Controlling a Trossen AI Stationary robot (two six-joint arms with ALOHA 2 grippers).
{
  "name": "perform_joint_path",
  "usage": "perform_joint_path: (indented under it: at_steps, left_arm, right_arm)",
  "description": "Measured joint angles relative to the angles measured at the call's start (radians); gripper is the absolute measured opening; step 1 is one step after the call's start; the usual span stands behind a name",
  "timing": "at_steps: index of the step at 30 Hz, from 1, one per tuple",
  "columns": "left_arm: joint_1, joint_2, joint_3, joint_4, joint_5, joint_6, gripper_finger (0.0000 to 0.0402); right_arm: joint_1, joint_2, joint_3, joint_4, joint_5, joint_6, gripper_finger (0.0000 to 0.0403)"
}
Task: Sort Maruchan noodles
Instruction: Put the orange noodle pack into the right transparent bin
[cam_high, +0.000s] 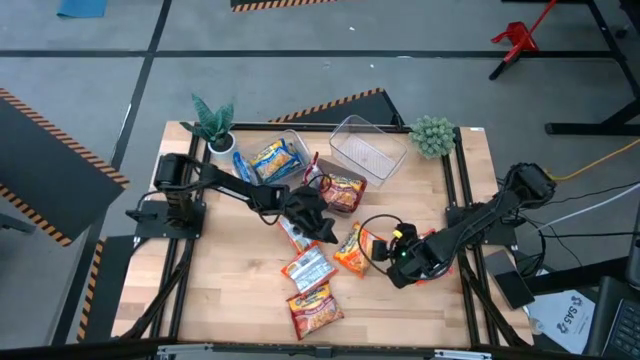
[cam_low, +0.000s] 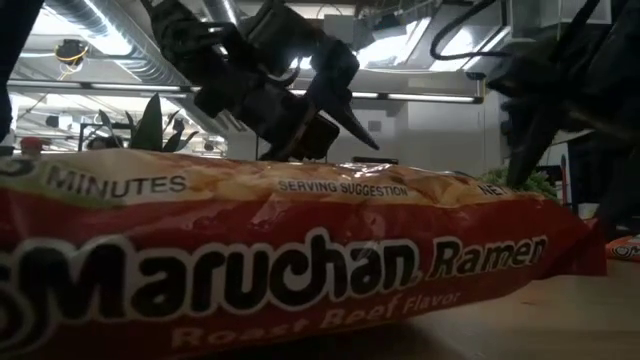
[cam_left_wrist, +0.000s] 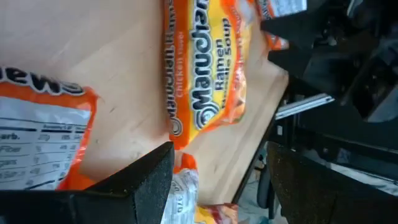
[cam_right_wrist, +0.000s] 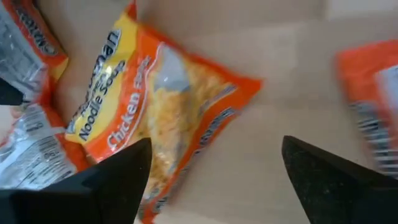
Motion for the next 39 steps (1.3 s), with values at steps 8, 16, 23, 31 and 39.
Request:
perform_joint_path:
  at_steps: [8, 16, 23, 31, 39]
  left_arm:
    - [-0.008, 0.02, 0.001, 0.031, -0.05, -0.019, 0.0248]
    - [-0.01, 0.047, 0.001, 0.036, -0.096, -0.024, 0.0247]
    - [-0.006, 0.047, 0.001, 0.035, -0.127, -0.02, 0.0247]
    - [-0.009, 0.047, 0.001, 0.031, -0.126, -0.015, 0.0247]
    - [-0.008, 0.048, 0.001, 0.035, -0.117, 0.0, 0.0247]
  right_arm:
    - [-0.006, 0.107, -0.038, 0.248, 0.063, 0.019, 0.0329]
    - [-0.049, 0.164, -0.036, 0.338, 0.086, -0.009, 0.0328]
    - [-0.096, 0.166, -0.035, 0.36, 0.073, -0.066, 0.0317]
    - [-0.111, 0.18, -0.038, 0.379, 0.107, -0.097, 0.0184]
    - [-0.114, 0.197, -0.034, 0.425, 0.115, -0.121, 0.0039]
